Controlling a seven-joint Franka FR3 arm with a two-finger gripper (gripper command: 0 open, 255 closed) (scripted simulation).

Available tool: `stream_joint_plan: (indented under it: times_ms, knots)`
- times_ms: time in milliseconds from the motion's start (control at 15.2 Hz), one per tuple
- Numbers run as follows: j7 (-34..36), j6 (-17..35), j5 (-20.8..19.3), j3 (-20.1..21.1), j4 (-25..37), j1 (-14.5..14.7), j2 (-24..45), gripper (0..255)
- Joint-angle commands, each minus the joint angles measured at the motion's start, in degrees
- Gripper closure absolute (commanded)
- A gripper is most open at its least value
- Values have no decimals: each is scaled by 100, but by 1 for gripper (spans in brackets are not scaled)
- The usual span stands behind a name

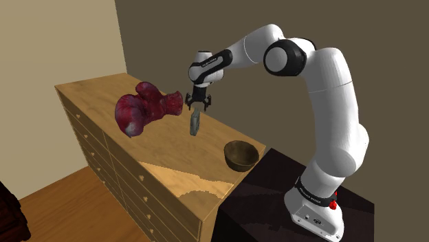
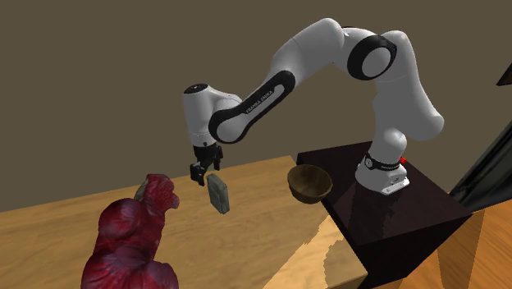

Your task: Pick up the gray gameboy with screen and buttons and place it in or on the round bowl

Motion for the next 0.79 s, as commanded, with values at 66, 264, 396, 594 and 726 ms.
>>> stream_joint_plan:
  times_ms: [66,264,396,594,726]
  knots:
    - [-1,148,11,7,8,0,153,0]
    - [-4,228,16,11,3,0,228,0]
    - [-4,228,16,11,3,0,228,0]
    - [-4,228,16,11,3,0,228,0]
    - [-4,228,16,11,2,0,228,0]
